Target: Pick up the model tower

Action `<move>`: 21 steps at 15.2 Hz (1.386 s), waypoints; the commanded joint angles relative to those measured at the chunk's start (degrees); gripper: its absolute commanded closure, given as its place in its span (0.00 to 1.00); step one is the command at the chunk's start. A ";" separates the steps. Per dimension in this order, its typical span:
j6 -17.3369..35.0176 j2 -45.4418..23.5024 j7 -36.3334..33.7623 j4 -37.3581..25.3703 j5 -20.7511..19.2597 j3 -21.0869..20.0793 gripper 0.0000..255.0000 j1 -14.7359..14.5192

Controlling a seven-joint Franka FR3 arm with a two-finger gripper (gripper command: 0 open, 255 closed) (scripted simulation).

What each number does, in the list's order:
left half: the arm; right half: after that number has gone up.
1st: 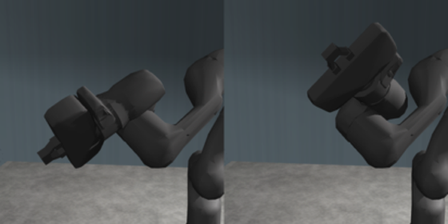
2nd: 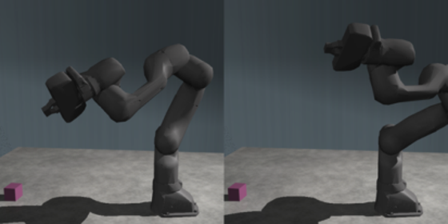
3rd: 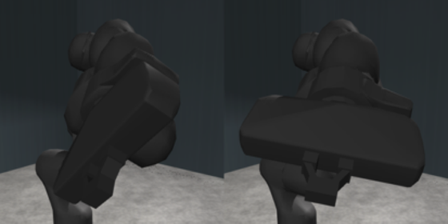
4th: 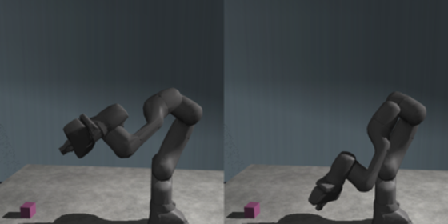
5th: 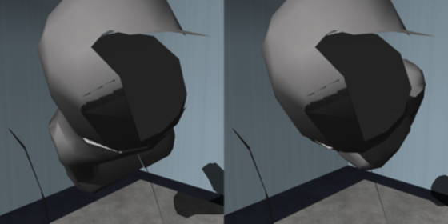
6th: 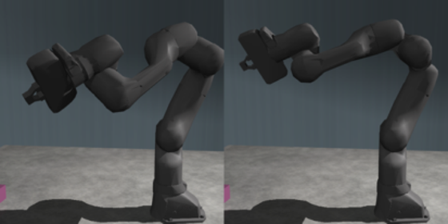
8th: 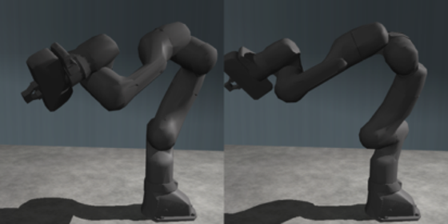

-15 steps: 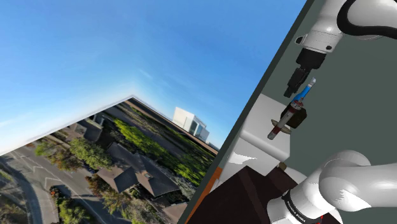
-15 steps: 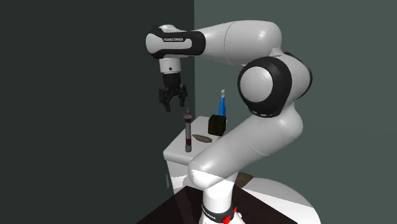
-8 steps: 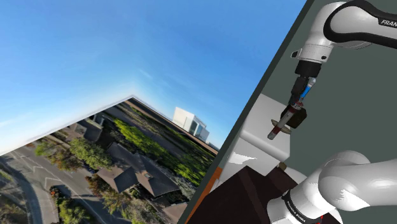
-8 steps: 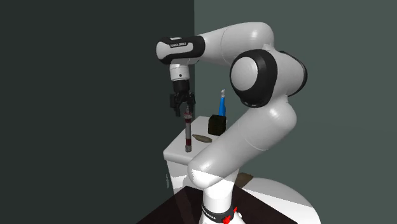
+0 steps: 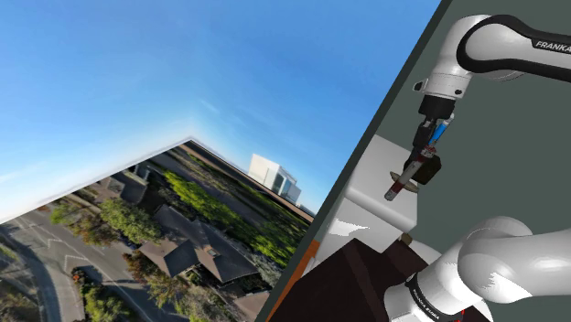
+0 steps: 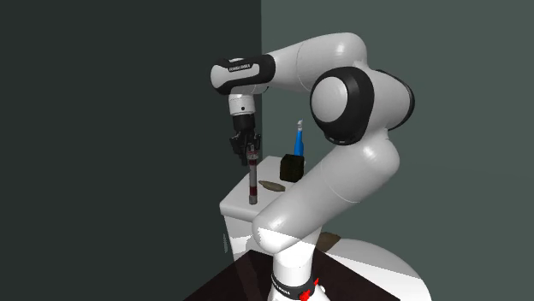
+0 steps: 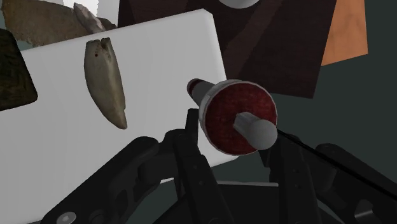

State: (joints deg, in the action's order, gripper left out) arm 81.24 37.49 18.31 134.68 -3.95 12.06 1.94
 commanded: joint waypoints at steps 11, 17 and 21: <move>-2.90 -0.33 -0.03 -3.21 0.22 -0.21 1.00 -0.12; -7.28 -1.25 -0.09 -8.50 0.59 -0.52 1.00 -0.33; -10.17 -2.09 -0.11 -12.23 0.82 -0.68 1.00 -0.47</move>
State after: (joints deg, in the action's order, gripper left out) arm 71.83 35.58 18.20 123.37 -3.18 11.42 1.50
